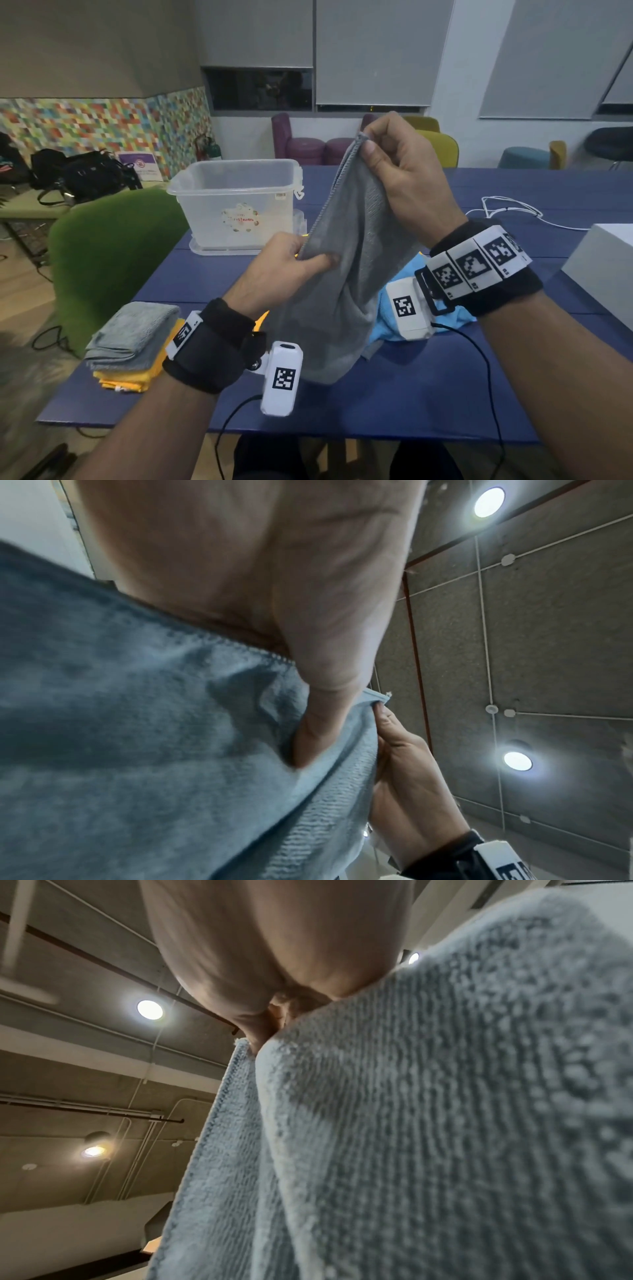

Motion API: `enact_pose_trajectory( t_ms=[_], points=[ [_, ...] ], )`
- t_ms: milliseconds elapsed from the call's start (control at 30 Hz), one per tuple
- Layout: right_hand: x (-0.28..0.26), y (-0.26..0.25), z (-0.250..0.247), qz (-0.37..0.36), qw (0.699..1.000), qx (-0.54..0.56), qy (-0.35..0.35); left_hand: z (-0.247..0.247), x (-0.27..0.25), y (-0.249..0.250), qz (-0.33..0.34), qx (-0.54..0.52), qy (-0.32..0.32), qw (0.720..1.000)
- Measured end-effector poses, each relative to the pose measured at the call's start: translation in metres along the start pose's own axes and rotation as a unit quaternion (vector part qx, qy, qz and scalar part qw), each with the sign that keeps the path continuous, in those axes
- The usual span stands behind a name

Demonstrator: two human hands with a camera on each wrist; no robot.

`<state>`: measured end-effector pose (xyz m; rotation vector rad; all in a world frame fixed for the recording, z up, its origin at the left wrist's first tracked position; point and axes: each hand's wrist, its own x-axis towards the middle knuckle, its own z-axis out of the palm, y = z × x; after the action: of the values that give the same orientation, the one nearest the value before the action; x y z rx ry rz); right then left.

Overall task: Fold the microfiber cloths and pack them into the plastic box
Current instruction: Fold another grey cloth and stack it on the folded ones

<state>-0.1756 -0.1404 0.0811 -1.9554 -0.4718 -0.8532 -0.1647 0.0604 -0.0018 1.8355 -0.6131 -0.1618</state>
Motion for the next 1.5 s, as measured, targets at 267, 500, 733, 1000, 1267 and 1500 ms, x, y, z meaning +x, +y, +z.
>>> enact_pose_trajectory(
  t_ms=[267,500,733,1000,1267,1500],
  points=[
    [-0.003,-0.002,-0.002,-0.005,1.0,0.026,0.002,0.01,-0.007,-0.023,-0.001,0.017,-0.082,0.996],
    [-0.006,0.0,-0.003,-0.015,0.999,0.048,-0.005,0.019,-0.01,-0.043,-0.035,0.043,-0.122,0.991],
    [-0.009,0.013,-0.022,0.003,0.998,0.048,0.037,0.011,-0.021,-0.086,-0.062,0.054,-0.048,0.995],
    [-0.036,0.053,-0.037,0.1,0.986,-0.009,0.131,-0.031,-0.043,-0.115,-0.05,0.054,0.001,0.997],
    [-0.088,0.093,-0.037,0.2,0.967,-0.056,0.147,-0.072,-0.059,-0.097,-0.065,-0.053,0.097,0.992],
    [-0.14,0.116,-0.037,0.315,0.934,-0.121,0.115,-0.088,-0.056,-0.106,-0.071,-0.086,0.133,0.985]
  ],
)
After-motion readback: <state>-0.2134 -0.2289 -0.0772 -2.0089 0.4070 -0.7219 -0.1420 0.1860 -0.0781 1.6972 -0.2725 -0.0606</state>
